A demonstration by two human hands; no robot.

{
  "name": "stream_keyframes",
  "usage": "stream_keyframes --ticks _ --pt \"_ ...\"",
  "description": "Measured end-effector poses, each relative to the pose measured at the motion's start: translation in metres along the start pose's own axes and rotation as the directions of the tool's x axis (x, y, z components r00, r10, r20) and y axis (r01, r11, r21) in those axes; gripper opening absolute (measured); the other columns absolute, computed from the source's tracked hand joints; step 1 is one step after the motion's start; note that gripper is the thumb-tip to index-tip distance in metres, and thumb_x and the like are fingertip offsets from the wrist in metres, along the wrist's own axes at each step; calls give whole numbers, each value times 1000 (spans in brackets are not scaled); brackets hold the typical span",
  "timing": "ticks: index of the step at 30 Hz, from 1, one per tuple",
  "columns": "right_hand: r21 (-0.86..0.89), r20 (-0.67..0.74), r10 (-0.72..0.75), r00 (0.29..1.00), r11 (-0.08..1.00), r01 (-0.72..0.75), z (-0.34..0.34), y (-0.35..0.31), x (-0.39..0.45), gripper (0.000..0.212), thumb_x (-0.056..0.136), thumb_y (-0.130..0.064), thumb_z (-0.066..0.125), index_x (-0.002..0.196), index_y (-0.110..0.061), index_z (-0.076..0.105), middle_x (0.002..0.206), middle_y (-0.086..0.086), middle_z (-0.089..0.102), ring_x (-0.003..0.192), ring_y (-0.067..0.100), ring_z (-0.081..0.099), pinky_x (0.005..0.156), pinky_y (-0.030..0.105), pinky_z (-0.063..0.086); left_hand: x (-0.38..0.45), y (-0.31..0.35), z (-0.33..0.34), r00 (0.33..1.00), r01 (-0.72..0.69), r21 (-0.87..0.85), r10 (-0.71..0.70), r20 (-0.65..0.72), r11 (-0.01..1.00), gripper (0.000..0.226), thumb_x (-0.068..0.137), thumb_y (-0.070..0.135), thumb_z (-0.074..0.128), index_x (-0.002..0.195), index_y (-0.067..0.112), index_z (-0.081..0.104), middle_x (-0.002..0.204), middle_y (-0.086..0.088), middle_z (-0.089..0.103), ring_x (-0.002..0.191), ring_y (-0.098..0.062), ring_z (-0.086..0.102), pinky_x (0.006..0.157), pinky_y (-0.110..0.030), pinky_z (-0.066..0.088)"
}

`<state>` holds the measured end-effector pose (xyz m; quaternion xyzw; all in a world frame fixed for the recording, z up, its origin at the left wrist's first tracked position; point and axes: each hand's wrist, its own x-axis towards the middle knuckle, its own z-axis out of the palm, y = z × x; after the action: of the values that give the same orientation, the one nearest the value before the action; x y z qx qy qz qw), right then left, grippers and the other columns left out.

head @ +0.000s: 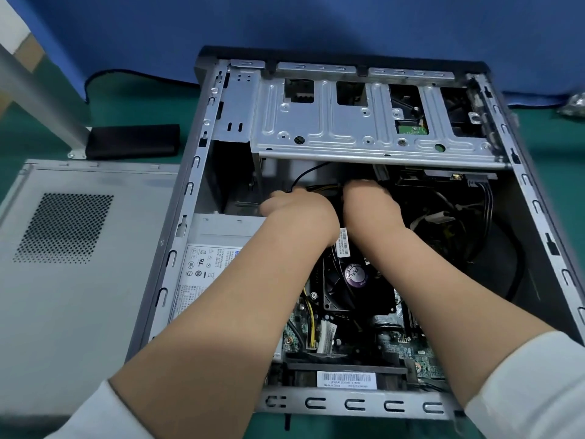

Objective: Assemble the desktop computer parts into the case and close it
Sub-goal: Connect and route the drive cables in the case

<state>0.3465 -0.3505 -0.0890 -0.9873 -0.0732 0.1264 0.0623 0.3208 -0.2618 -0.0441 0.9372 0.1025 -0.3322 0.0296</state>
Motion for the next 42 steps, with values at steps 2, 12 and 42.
stream_keyframes --ticks 2,12,42 --pt "3 1 7 1000 1000 -7 0 0 0 27 86 3 47 111 1 58 110 20 60 102 38 60 73 36 44 -1 0 0 1000 -6 4 6 19 1000 51 94 26 48 142 13 36 145 -7 32 131 -34 32 98 -43 36" --pt "28 -4 64 998 998 -64 1 0 -1 30 87 4 46 115 2 55 113 21 59 106 38 59 80 39 48 -2 0 -2 997 -25 15 24 75 1000 57 87 16 52 142 15 36 147 -7 27 134 -36 27 100 -46 35" --pt "88 -26 47 999 995 -44 8 3 2 17 85 -3 51 99 2 59 95 21 61 90 40 61 65 33 40 3 0 -1 998 -31 3 30 56 1000 53 88 20 52 139 19 39 142 -7 34 131 -35 31 95 -45 37"
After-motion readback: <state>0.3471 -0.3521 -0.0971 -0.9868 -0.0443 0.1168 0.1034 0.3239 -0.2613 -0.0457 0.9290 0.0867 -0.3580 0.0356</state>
